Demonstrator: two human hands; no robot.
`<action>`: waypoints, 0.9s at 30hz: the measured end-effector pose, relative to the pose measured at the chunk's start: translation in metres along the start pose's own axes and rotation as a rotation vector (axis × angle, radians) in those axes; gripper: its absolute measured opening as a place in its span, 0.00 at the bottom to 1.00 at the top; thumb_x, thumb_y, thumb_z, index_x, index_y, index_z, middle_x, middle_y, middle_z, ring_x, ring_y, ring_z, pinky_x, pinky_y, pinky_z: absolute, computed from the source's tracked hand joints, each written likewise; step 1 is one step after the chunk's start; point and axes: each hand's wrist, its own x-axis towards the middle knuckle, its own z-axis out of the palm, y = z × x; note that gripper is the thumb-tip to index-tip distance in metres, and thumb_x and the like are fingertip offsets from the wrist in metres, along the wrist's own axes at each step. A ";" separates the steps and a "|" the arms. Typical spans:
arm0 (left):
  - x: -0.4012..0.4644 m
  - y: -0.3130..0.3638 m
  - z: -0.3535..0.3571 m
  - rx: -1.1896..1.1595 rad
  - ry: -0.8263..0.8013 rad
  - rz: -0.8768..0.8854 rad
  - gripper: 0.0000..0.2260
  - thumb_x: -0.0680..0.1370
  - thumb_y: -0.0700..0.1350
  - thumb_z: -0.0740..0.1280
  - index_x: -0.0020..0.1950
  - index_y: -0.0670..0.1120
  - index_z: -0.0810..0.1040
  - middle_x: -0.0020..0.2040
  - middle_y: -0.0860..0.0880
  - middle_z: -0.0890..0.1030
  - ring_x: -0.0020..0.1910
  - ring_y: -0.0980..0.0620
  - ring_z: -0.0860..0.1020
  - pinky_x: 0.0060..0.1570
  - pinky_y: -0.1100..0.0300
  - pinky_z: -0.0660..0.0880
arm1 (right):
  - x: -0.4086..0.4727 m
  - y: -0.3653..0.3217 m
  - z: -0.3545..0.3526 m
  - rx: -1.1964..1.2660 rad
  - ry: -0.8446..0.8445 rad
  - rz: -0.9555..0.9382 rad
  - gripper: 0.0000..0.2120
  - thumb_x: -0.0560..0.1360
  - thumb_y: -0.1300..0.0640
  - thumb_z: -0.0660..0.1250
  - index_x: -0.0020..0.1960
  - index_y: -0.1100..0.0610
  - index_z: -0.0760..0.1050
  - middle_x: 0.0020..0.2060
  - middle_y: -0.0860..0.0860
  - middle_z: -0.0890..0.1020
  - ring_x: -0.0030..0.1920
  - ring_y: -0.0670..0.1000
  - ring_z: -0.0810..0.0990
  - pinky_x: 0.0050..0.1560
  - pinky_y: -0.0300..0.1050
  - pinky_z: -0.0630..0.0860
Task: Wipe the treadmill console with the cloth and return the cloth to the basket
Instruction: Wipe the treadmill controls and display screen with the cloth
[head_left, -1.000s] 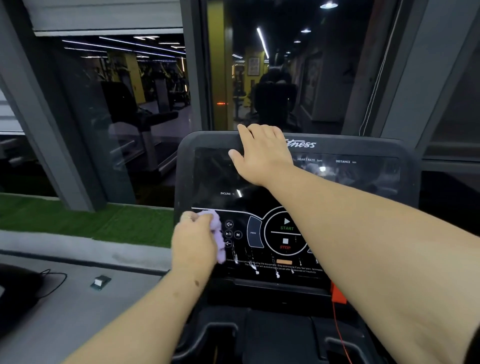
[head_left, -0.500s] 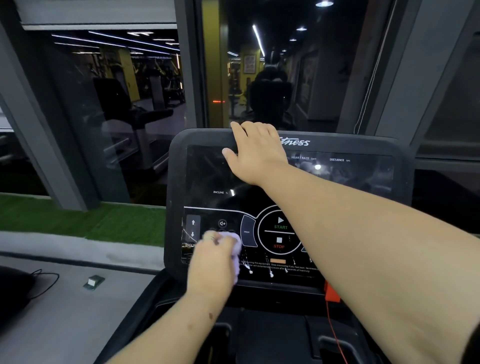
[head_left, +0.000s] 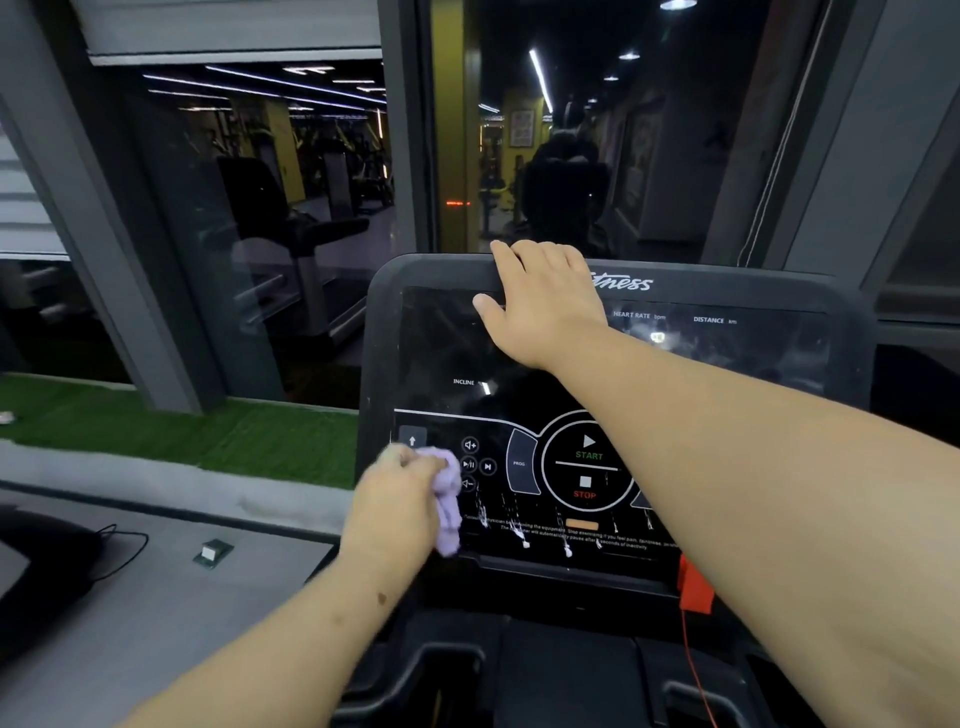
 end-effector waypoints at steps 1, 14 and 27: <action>0.015 -0.002 -0.009 -0.014 0.093 -0.059 0.14 0.77 0.42 0.62 0.58 0.48 0.84 0.54 0.47 0.77 0.49 0.45 0.77 0.47 0.59 0.68 | 0.000 0.000 0.000 -0.002 -0.001 0.001 0.33 0.79 0.37 0.50 0.77 0.55 0.62 0.66 0.52 0.74 0.66 0.58 0.71 0.73 0.57 0.61; 0.028 -0.013 -0.029 0.131 0.117 -0.077 0.13 0.77 0.37 0.66 0.58 0.47 0.84 0.55 0.45 0.78 0.51 0.40 0.78 0.48 0.55 0.72 | 0.000 -0.001 0.000 -0.004 0.003 0.017 0.33 0.79 0.36 0.50 0.77 0.55 0.63 0.67 0.53 0.74 0.66 0.59 0.71 0.72 0.58 0.62; 0.011 -0.013 -0.030 -0.263 0.120 -0.291 0.12 0.73 0.46 0.58 0.46 0.65 0.63 0.54 0.43 0.79 0.49 0.40 0.79 0.41 0.56 0.68 | -0.001 -0.004 -0.001 -0.018 -0.005 0.033 0.33 0.79 0.36 0.50 0.77 0.55 0.62 0.67 0.53 0.74 0.67 0.59 0.71 0.73 0.59 0.61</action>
